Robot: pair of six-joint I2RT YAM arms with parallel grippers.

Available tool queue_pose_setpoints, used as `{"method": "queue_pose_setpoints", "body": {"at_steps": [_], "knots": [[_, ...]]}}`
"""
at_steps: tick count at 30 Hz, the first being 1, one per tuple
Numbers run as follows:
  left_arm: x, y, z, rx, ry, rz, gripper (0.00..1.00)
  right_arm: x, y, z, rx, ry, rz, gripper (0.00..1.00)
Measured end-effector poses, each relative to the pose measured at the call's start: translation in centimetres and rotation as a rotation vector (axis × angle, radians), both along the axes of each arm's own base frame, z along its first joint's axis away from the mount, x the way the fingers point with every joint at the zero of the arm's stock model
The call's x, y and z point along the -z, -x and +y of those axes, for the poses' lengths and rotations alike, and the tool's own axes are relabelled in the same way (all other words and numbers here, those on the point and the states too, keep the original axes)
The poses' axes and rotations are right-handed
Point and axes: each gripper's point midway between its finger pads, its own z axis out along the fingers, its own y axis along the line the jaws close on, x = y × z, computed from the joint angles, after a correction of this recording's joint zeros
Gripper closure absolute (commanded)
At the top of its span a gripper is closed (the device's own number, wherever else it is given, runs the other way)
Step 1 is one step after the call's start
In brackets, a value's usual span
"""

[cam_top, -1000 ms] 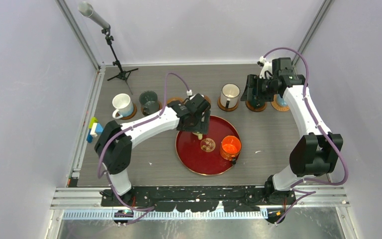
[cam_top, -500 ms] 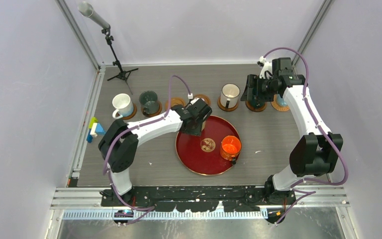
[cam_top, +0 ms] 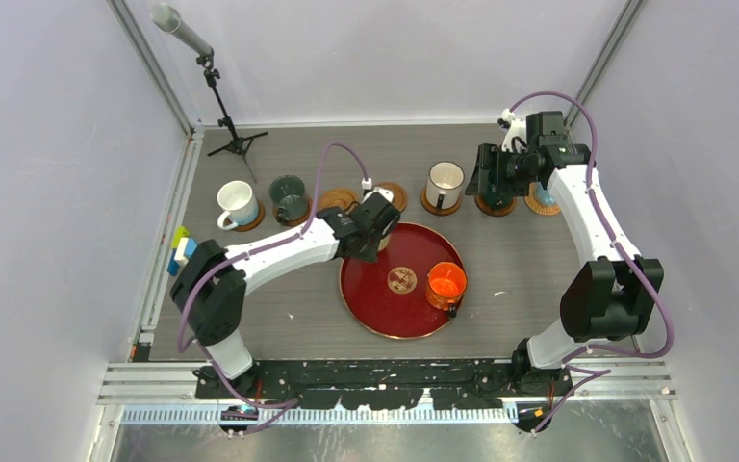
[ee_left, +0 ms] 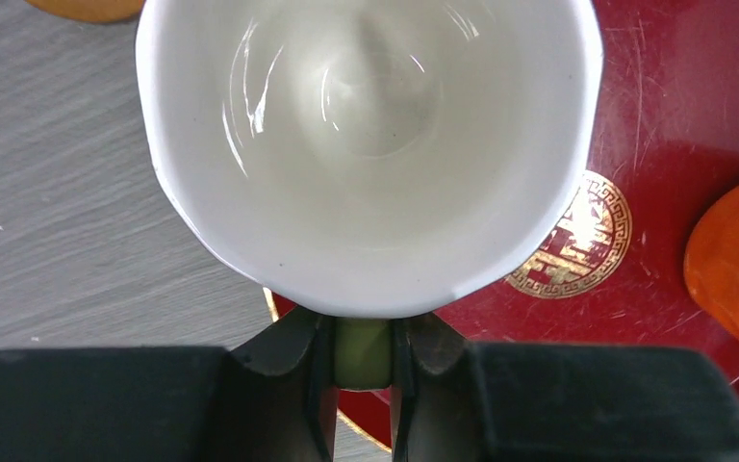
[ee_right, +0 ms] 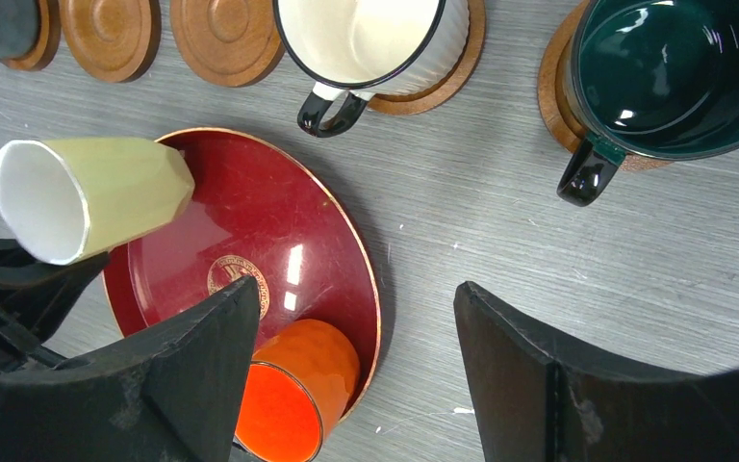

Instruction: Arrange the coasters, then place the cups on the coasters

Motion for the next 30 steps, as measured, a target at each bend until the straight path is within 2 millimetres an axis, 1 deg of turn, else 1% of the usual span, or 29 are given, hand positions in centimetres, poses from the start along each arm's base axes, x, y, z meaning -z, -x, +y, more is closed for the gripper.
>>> {"method": "queue_pose_setpoints", "body": {"at_steps": [2, 4, 10, 12, 14, 19, 23, 27, 30], "knots": [[-0.8, -0.2, 0.4, 0.025, 0.001, -0.031, 1.00, 0.0, 0.0, 0.0, -0.001, -0.001, 0.000, 0.21], [-2.0, -0.7, 0.9, 0.047, 0.012, -0.074, 1.00, 0.0, 0.0, 0.1, -0.003, -0.004, 0.000, 0.22], [-6.3, -3.8, 2.6, 0.054, 0.072, -0.201, 1.00, -0.1, 0.1, 0.3, -0.011, -0.015, 0.000, 0.22], [-7.0, -4.8, 3.5, 0.047, 0.082, -0.226, 1.00, -0.2, 0.1, 0.4, -0.016, -0.022, 0.000, 0.21], [-7.3, -5.9, 4.5, 0.033, 0.081, -0.240, 1.00, -0.2, 0.1, 0.6, -0.021, -0.029, 0.000, 0.22], [-6.9, -8.0, 7.2, -0.009, 0.081, -0.220, 1.00, -0.3, 0.2, 0.8, -0.031, -0.043, 0.000, 0.21], [-5.5, -9.8, 8.8, -0.043, 0.078, -0.198, 1.00, -0.3, 0.2, 0.9, -0.034, -0.047, 0.000, 0.22], [-3.5, -10.7, 9.5, -0.055, 0.067, -0.156, 1.00, -0.2, 0.2, 1.0, -0.035, -0.049, 0.004, 0.22], [-2.3, -11.2, 9.6, -0.049, 0.059, -0.132, 1.00, 0.0, 0.2, 1.0, -0.035, -0.049, 0.009, 0.22]]}}
